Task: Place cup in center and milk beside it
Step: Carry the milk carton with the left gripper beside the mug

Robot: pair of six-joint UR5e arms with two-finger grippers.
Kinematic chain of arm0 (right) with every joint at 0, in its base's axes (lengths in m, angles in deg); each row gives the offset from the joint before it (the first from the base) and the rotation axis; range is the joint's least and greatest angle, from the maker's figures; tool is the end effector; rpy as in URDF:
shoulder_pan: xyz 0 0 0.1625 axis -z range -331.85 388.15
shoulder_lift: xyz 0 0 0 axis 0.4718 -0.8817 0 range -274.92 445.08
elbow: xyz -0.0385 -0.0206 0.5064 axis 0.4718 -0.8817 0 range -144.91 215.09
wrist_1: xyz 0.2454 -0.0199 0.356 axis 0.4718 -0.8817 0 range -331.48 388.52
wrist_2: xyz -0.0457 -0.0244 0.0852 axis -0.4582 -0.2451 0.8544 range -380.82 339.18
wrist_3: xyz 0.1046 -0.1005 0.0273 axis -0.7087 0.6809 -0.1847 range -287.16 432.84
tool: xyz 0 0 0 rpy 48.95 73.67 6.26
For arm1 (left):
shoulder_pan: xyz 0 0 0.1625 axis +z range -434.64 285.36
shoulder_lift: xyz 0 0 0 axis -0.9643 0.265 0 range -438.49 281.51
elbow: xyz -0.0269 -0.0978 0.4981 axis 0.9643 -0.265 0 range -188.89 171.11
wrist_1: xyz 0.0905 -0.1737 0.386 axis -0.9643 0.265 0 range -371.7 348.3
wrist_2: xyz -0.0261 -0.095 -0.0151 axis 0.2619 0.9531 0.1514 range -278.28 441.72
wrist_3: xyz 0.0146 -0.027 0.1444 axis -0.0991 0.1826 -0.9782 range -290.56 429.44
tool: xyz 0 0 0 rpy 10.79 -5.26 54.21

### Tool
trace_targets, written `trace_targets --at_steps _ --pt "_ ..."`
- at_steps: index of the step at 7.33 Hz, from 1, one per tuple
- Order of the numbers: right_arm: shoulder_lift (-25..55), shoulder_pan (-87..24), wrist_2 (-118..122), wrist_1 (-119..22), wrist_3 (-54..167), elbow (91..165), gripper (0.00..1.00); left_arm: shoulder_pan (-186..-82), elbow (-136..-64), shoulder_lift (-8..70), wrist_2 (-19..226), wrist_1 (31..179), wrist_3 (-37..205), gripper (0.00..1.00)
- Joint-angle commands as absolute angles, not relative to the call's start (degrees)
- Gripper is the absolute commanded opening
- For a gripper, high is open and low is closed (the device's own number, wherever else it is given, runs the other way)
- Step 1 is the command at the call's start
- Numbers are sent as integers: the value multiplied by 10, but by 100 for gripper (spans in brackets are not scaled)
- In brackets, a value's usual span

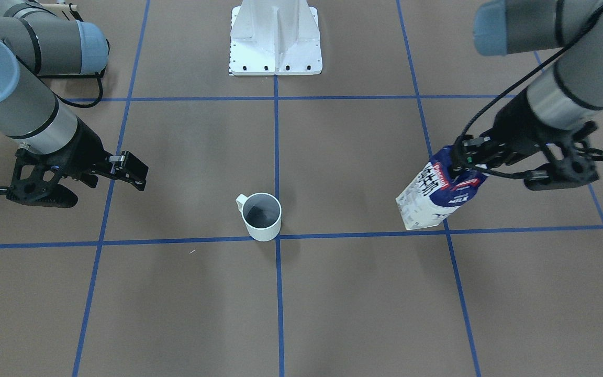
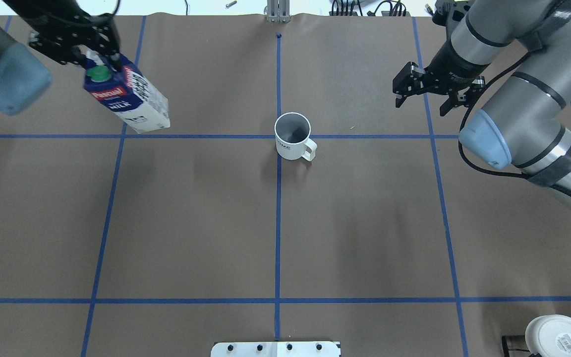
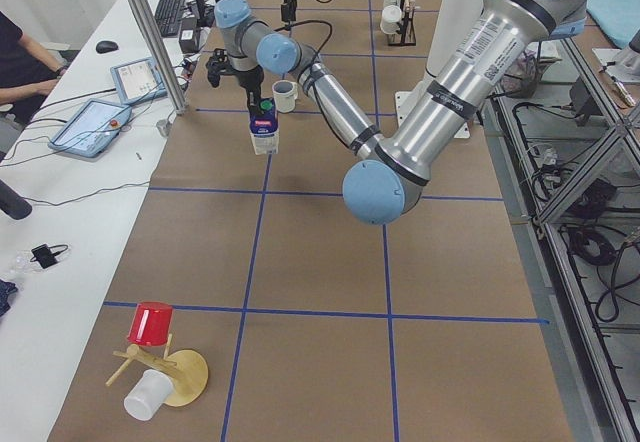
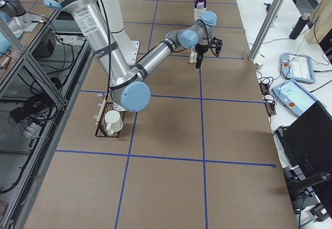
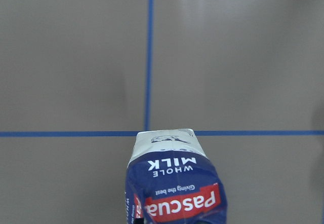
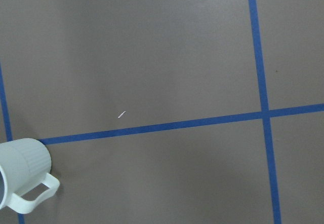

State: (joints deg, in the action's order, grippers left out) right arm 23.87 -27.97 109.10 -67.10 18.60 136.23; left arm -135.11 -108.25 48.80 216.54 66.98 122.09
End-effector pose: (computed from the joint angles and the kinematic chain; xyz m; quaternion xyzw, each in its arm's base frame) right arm -0.3620 -0.6083 0.3809 -0.0276 -0.4271 0.0597 0.9018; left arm 0.3355 -0.6518 0.2952 -0.0273 0.4581 -0.0633 0.8862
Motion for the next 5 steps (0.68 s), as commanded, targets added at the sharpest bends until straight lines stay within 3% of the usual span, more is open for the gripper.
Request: trace_targets --at_steps 1,5 --pt "197 -312 1096 -671 290 1370 100 -1273 -1048 536 2125 722 1337 0" --pt "160 -339 1097 -671 375 1370 100 -1199 -972 635 2063 723 1411 0"
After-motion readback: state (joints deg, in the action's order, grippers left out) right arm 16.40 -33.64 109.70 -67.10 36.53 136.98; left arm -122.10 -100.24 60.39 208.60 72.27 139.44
